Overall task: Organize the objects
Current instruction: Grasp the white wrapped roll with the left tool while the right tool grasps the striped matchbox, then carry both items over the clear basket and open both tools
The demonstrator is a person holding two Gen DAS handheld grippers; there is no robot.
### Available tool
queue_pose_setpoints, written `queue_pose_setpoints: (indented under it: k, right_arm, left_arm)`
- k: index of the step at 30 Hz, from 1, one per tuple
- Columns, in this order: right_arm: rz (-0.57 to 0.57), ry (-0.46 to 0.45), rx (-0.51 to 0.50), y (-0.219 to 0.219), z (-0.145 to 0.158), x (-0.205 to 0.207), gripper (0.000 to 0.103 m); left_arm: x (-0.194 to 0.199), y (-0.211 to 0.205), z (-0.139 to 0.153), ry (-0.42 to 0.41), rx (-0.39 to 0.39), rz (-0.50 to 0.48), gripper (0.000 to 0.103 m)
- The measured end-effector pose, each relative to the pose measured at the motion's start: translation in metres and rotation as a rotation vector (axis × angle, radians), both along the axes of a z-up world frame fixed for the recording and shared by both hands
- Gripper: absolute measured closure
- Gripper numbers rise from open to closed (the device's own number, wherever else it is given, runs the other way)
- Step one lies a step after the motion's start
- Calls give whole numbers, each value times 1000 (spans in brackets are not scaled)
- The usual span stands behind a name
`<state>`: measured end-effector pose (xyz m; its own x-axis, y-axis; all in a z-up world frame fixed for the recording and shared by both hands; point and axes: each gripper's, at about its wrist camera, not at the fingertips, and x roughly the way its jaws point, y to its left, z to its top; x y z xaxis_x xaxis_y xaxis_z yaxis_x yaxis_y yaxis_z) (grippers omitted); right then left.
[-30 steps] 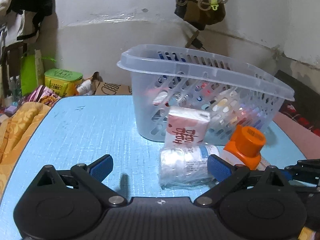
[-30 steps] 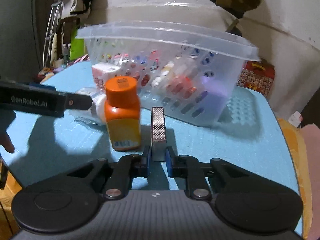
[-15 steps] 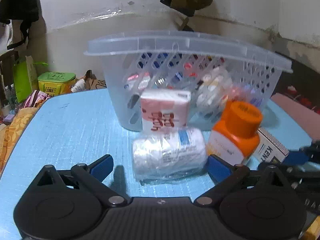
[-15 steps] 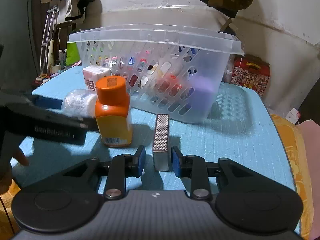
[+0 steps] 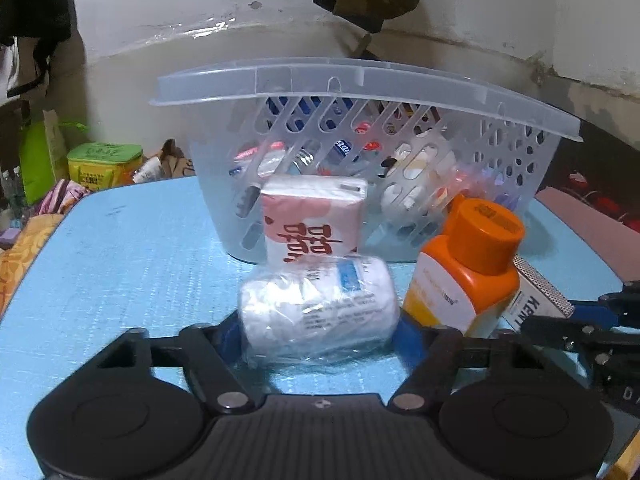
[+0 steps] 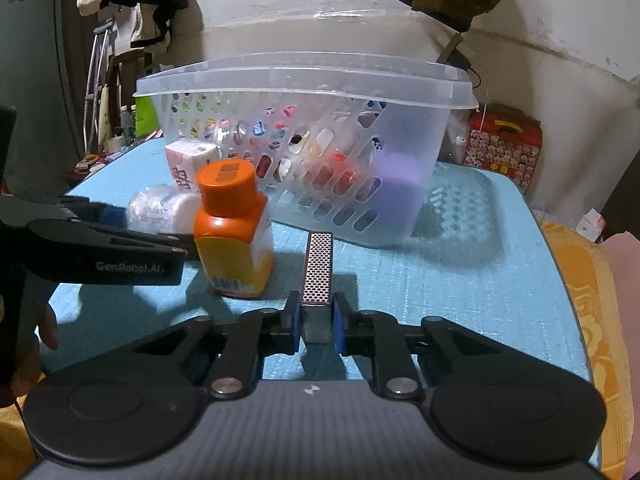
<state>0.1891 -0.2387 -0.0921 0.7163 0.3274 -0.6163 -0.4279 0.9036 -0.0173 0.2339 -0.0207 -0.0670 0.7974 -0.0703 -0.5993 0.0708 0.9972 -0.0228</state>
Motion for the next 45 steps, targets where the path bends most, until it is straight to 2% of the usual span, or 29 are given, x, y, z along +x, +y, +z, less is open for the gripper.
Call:
queue_pose_setpoints:
  k: [7, 13, 21, 28, 33, 35, 39, 40, 41, 43, 45]
  right_arm:
    - [4, -23, 5, -4, 5, -5, 86]
    - [-7, -47, 49, -13, 15, -12, 86]
    - [-17, -112, 82, -23, 31, -28, 86]
    - [6, -241, 185, -39, 68, -52, 86]
    - [5, -312, 269, -53, 97, -52, 86]
    - [3, -312, 243, -45, 108, -37, 86]
    - [-4, -289, 195, -15, 131, 12, 86]
    - [-11, -281, 161, -5, 133, 25, 86]
    - [-16, -257, 141, 2, 135, 40, 86]
    - [-2, -172, 149, 9, 131, 69, 86]
    - [7, -100, 164, 12, 122, 93, 86]
  left_arm:
    - [-24, -7, 6, -90, 73, -46, 28]
    - [-37, -10, 20, -142, 80, -50, 28]
    - [-51, -8, 33, -171, 79, -54, 28]
    - [-64, 1, 63, -236, 20, -55, 28]
    - [-79, 40, 95, -303, -109, -25, 28]
    - [-69, 50, 108, -300, -157, -6, 28]
    - [-26, 57, 149, -267, -304, -33, 28]
    - [-14, 54, 158, -270, -310, -40, 28]
    - [0, 46, 166, -269, -274, -44, 28]
    - [38, 33, 169, -192, -215, -39, 28]
    - [71, 33, 158, -116, -260, -19, 28]
